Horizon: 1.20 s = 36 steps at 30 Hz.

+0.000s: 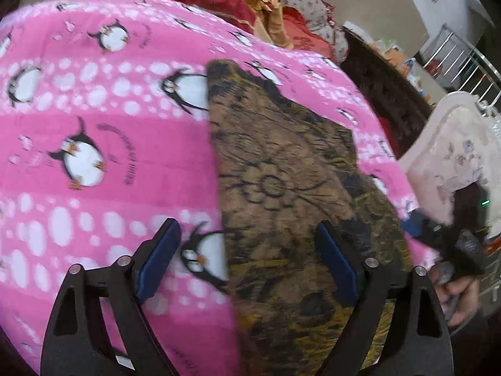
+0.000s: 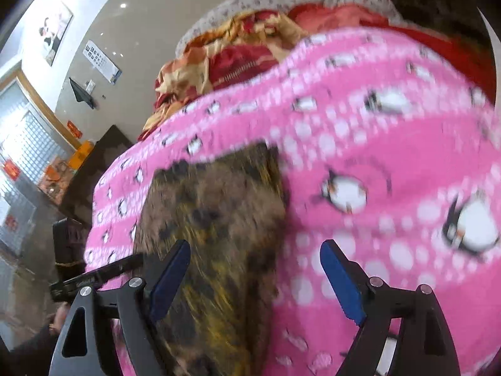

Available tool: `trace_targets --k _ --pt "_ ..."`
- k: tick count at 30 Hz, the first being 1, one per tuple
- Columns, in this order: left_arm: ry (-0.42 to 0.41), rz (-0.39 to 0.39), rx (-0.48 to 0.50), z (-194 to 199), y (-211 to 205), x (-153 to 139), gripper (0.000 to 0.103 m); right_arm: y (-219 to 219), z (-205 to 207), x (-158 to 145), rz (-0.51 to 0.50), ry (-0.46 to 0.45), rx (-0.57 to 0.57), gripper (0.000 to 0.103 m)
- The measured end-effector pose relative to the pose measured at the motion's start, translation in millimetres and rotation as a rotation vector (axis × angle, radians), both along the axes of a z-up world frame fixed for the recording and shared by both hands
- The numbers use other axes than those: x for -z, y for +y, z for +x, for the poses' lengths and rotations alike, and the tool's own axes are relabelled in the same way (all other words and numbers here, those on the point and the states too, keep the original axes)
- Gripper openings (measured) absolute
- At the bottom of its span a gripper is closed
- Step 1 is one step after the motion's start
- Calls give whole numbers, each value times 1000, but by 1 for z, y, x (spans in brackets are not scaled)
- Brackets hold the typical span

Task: Fold small clothes

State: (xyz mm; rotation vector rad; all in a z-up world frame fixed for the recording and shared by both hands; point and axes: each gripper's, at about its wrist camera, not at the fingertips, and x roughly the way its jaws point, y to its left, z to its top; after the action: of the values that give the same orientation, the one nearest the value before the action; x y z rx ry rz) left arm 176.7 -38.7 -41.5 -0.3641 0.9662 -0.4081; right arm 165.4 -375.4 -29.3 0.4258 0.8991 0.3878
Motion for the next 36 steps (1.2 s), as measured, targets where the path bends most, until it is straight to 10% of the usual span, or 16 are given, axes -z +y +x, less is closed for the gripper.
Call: trace_targets --k 10,20,24,29,36 --pt "65 -201 102 23 -14 2 89 8 33 45 247 48 -194 82" --pt "-2 -143 66 17 -16 -3 84 25 59 49 323 70 -332 76" --pt "13 -203 25 24 -1 9 69 15 68 60 331 94 -268 47" --pt "31 -170 -16 21 7 11 26 34 80 55 255 56 -241 47" --pt "-31 -158 -12 3 19 -17 20 42 70 41 266 54 -222 25"
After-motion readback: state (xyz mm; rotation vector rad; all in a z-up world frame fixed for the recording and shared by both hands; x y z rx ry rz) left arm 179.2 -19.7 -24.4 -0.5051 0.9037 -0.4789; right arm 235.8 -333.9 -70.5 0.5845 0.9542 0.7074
